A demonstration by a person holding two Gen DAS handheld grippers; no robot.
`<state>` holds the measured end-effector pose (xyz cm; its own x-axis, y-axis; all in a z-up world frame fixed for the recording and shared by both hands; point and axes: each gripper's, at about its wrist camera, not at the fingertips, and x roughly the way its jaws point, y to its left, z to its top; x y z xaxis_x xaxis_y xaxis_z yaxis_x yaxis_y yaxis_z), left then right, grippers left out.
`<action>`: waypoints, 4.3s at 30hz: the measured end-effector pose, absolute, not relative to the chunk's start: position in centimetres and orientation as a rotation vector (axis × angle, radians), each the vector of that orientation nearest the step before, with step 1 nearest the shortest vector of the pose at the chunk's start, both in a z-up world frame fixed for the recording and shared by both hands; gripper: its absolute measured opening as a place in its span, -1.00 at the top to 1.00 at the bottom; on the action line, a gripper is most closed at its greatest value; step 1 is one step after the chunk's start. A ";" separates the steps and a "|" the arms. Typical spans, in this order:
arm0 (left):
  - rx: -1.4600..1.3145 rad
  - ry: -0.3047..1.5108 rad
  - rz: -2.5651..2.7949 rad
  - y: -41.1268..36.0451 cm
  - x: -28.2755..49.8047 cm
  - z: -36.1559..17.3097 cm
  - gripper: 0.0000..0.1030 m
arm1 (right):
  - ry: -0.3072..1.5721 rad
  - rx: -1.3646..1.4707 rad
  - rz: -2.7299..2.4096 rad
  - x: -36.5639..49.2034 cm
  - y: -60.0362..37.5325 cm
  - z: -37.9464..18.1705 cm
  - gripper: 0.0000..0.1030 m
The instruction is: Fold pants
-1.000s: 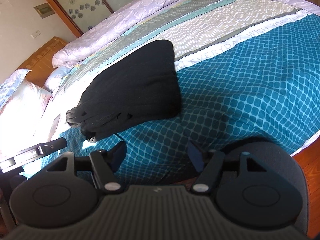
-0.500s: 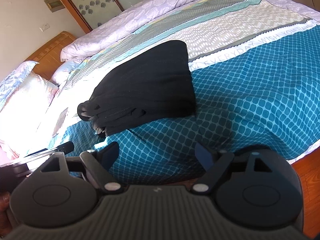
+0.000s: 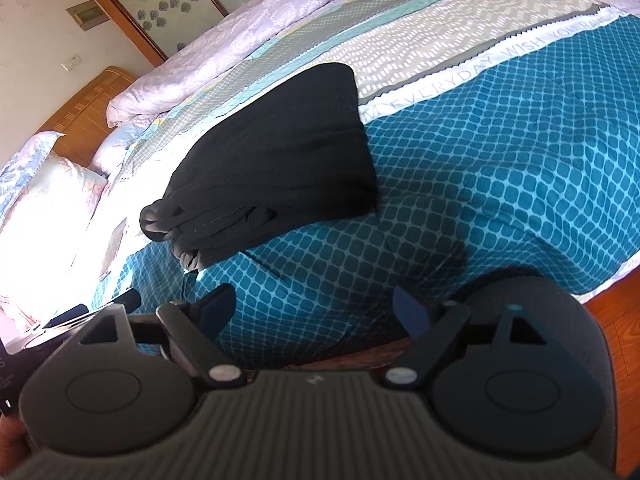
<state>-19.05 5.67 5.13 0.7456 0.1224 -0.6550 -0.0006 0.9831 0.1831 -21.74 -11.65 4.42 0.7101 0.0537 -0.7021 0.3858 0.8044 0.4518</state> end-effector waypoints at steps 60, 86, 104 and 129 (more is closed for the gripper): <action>0.255 0.776 0.152 6.1 -17.9 4.6 -1.00 | 0.794 0.623 -0.206 -21.5 -12.4 3.8 -0.73; 0.033 0.813 -0.045 5.8 -18.7 6.5 -1.00 | 0.754 0.470 -0.214 -21.3 -10.4 5.2 -0.88; 0.055 0.782 -0.060 4.1 -20.0 7.9 -1.00 | 0.581 0.326 -0.293 -22.3 -8.4 7.2 -1.00; 0.052 0.774 -0.108 2.8 -20.8 8.1 -1.00 | 0.691 0.349 -0.244 -21.7 -8.5 6.8 -1.00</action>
<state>-20.77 2.80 8.05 0.7096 -0.0784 -0.7002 0.1169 0.9931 0.0073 -21.71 -8.50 6.78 0.7459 -0.1039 -0.6579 0.3324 0.9140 0.2325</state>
